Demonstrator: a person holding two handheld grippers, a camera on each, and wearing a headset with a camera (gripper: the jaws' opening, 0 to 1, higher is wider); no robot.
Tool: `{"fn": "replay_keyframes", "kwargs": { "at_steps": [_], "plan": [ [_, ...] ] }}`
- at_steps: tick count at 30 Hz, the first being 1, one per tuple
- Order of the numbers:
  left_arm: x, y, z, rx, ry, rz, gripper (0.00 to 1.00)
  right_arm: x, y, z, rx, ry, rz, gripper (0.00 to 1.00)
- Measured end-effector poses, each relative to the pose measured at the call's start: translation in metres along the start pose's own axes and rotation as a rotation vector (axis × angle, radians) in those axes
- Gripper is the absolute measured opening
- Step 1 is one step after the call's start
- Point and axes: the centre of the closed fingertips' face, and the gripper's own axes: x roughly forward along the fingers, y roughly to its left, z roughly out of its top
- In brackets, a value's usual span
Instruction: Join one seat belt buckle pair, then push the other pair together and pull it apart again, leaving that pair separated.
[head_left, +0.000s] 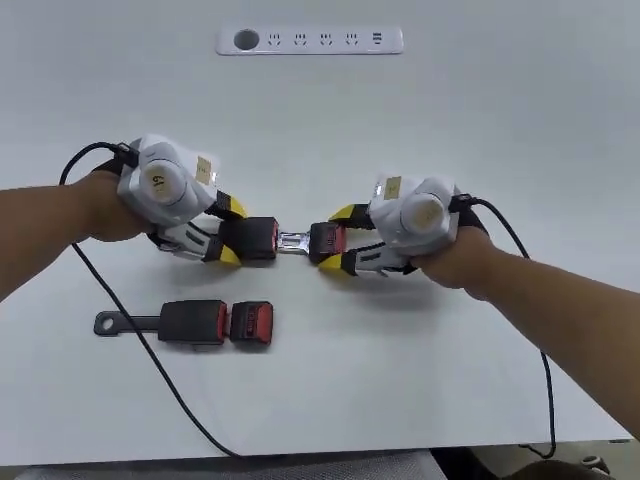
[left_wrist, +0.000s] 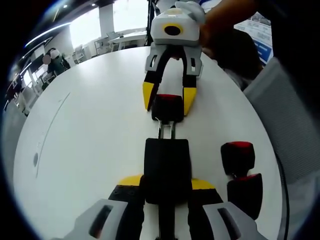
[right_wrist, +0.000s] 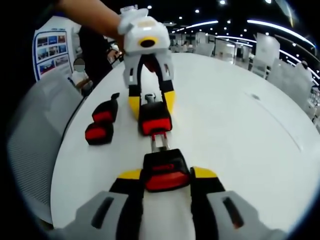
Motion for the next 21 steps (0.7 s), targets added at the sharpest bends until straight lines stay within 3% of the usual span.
{"fn": "replay_keyframes", "kwargs": {
  "at_steps": [21],
  "plan": [
    [0.000, 0.000, 0.000, -0.011, 0.004, 0.004, 0.34, -0.050, -0.004, -0.045, 0.014, 0.017, -0.022, 0.37]
  ]
}}
